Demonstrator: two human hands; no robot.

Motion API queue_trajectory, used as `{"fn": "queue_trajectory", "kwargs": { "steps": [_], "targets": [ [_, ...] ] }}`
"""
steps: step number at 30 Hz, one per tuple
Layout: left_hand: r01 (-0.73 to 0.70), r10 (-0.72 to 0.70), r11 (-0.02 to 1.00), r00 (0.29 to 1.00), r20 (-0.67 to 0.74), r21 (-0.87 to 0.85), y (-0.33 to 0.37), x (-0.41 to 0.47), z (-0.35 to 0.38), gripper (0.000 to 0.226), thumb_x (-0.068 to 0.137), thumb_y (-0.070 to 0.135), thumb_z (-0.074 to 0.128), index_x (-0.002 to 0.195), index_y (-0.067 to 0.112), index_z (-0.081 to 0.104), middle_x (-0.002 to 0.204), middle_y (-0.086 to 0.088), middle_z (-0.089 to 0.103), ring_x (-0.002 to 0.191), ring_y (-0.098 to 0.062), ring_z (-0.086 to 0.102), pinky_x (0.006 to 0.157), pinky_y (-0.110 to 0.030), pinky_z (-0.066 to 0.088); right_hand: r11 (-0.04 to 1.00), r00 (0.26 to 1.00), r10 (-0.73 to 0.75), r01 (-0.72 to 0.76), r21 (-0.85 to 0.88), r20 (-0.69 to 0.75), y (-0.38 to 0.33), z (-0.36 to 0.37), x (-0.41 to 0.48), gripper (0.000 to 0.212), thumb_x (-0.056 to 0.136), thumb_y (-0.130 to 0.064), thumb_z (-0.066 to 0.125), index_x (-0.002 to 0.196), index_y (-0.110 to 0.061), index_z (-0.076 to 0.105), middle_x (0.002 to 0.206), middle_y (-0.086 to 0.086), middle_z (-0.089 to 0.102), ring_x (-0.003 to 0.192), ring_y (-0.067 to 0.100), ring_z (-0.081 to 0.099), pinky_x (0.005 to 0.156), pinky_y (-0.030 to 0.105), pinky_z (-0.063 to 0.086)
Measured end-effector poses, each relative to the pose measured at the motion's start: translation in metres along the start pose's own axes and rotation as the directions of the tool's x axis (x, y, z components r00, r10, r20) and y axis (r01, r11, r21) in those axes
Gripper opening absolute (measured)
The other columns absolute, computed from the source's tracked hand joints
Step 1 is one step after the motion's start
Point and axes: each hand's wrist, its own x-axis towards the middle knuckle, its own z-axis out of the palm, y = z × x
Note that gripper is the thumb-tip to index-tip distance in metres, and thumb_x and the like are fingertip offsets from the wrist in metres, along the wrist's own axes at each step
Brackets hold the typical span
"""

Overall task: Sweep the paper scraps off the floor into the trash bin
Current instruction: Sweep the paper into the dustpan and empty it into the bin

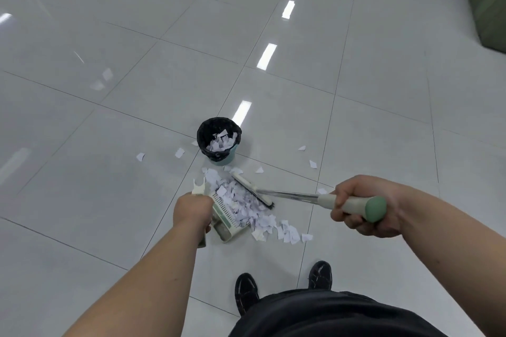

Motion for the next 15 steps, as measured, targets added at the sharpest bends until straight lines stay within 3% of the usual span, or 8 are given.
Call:
{"fn": "queue_trajectory", "kwargs": {
  "steps": [6, 15],
  "targets": [
    [-0.016, 0.016, 1.000, 1.000, -0.010, 0.014, -0.024, -0.028, -0.005, 0.009, 0.085, 0.003, 0.052, 0.084, 0.008, 0.060, 0.069, -0.013, 0.055, 0.059, -0.028, 0.048, 0.053, -0.032, 0.045, 0.995, 0.989, -0.067, 0.056, -0.085, -0.134, 0.008, 0.003, -0.001, 0.017, 0.074, -0.005, 0.057, 0.089, -0.011, 0.052, 0.065, 0.010, 0.056, 0.042, 0.018, 0.042, 0.036, 0.015, 0.027],
    [-0.029, 0.031, 0.999, 0.997, -0.074, 0.026, -0.067, -0.084, -0.008, 0.020, 0.082, 0.000, 0.051, 0.086, 0.017, 0.061, 0.068, -0.011, 0.048, 0.056, -0.026, 0.041, 0.047, -0.030, 0.040, 0.993, 0.991, -0.081, 0.070, -0.098, -0.111, 0.014, -0.038, 0.020, 0.014, 0.080, -0.009, 0.056, 0.089, -0.013, 0.046, 0.062, 0.009, 0.053, 0.044, 0.017, 0.039, 0.043, 0.018, 0.028]
  ]
}}
